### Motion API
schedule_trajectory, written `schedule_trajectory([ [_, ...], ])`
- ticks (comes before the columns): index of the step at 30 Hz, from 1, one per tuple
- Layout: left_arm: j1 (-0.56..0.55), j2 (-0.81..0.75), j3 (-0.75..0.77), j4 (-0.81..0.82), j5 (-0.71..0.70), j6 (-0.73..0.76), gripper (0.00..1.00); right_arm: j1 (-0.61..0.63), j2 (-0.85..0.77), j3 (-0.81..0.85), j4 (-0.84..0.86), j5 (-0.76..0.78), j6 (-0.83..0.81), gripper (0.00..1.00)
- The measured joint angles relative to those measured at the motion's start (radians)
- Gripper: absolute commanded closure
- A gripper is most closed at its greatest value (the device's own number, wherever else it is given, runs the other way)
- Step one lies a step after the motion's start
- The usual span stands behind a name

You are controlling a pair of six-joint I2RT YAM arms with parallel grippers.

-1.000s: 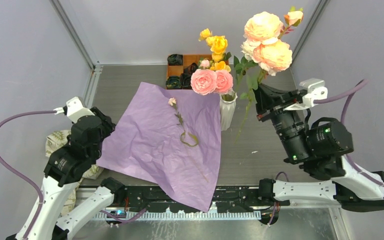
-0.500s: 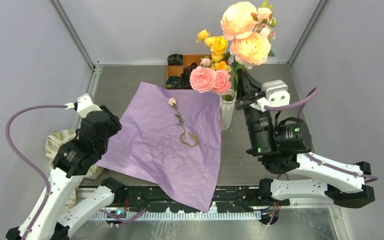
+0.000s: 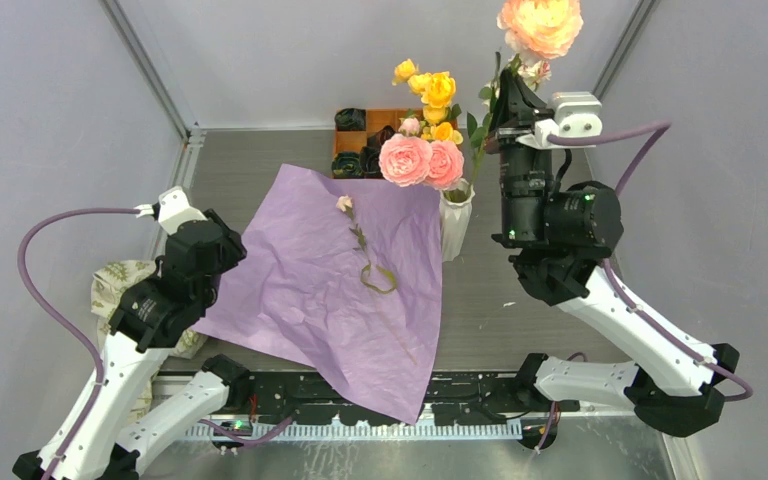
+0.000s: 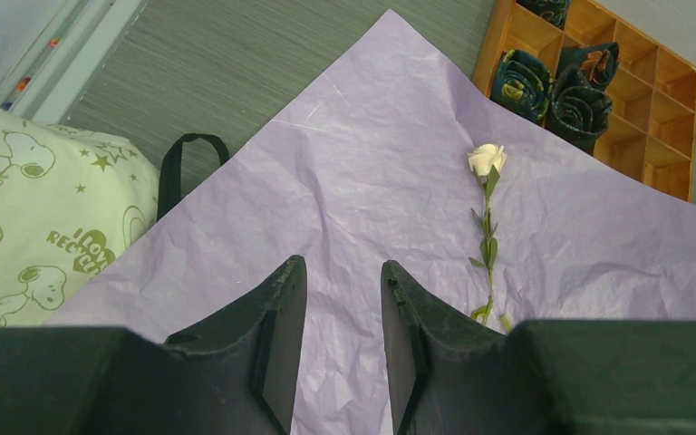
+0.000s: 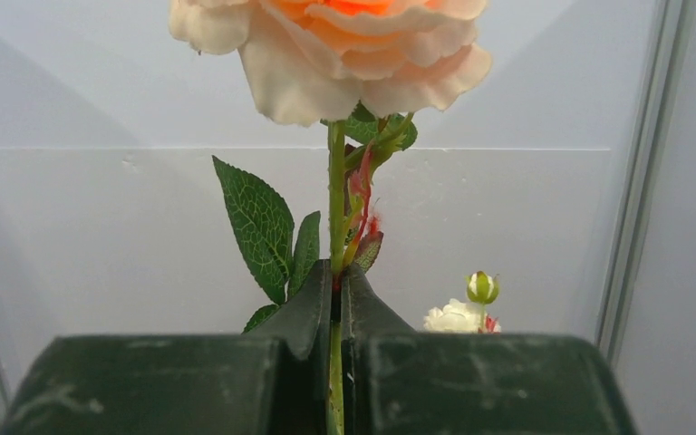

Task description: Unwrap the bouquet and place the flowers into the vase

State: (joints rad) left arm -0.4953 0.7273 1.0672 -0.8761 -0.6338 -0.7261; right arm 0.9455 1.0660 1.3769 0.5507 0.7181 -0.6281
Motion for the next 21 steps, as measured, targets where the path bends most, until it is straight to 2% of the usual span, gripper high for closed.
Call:
schedule_trajectory([
  [11,0.0,0.012,-0.002,0.005,-0.001,0.001,0.63,-0.092,0.073,-0.037,-0.058,-0.047,0.159,0.99],
  [21,0.0,0.024,-0.002,0.012,0.0,0.002,0.63,-0.139,0.033,-0.302,-0.038,0.01,0.287,0.97],
])
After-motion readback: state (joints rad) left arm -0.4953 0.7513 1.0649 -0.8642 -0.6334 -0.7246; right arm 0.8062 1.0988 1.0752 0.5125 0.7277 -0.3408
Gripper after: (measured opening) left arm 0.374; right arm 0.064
